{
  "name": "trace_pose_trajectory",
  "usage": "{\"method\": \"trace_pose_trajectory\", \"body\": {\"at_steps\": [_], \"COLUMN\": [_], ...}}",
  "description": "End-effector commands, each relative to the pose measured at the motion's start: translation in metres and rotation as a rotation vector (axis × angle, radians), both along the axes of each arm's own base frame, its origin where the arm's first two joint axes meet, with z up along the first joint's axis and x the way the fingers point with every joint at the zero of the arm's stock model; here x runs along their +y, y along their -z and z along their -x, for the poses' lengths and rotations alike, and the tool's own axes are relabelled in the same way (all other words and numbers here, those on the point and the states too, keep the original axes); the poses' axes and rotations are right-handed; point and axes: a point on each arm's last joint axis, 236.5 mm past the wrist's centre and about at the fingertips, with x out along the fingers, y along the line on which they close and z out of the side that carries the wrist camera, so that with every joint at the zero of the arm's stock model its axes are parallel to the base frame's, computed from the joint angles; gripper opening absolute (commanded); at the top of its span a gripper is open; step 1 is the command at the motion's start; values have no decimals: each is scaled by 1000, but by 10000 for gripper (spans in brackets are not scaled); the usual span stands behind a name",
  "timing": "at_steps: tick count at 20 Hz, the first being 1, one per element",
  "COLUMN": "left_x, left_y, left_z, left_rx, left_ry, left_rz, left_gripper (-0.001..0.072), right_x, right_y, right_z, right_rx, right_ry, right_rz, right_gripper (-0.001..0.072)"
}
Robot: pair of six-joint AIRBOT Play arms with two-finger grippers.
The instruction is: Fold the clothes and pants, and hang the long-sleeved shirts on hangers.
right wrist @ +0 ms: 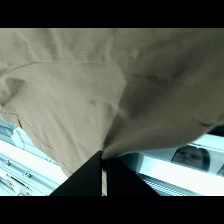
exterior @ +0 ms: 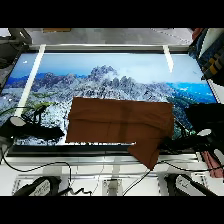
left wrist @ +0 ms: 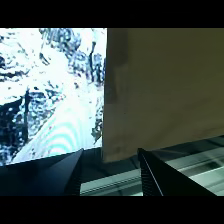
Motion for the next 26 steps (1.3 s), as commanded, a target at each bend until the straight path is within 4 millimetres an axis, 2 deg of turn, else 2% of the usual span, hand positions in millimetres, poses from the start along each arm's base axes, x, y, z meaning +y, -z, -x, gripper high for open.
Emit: {"method": "trace_pose_trajectory", "body": {"at_steps": [1, 4, 6, 7, 8, 10, 12, 15, 18, 20, 22, 24, 26], "left_x": [-6, -28, -32, -33, -33, -36, -39, -34, -27, -22, -17, -25, -33], "left_y": [26, 34, 39, 41, 42, 38, 27, -10, -71, -113, -133, -140, -147], "left_z": [10, 5, 6, 7, 8, 12, 16, 8, -20, -56, -87, -107, -135], "left_rx": [92, 100, 109, 115, 117, 122, 125, 77, -106, -314, -455, -516, -603], "left_ry": [21, 29, 40, 49, 50, 79, 121, 151, 114, 5, -76, -120, -178], "left_rz": [46, 161, 185, 189, 190, 207, 238, 266, 290, 294, 261, 265, 245], "left_gripper": [379, 374, 356, 301, 199, 12, 14, 14, 13, 13, 14, 13, 13], "right_x": [2, 1, -2, -2, -3, -3, 4, 20, 34, 22, -7, -35, -48], "right_y": [-1, -1, -4, -9, -16, -33, -60, -107, -161, -183, -180, -171, -162], "right_z": [0, 0, -4, -8, -12, -27, -44, -69, -90, -114, -138, -157, -171], "right_rx": [1, -1, -21, -32, -51, -115, -224, -403, -589, -707, -734, -706, -696], "right_ry": [-2, -5, -22, -25, -29, -25, -15, 54, 133, 240, 385, 539, 622], "right_rz": [-10, -5, 0, -5, -9, -13, -44, -107, -187, -158, -68, -11, 29], "right_gripper": [17, 16, 16, 16, 16, 16, 16, 16, 16, 16, 16, 16, 16]}}
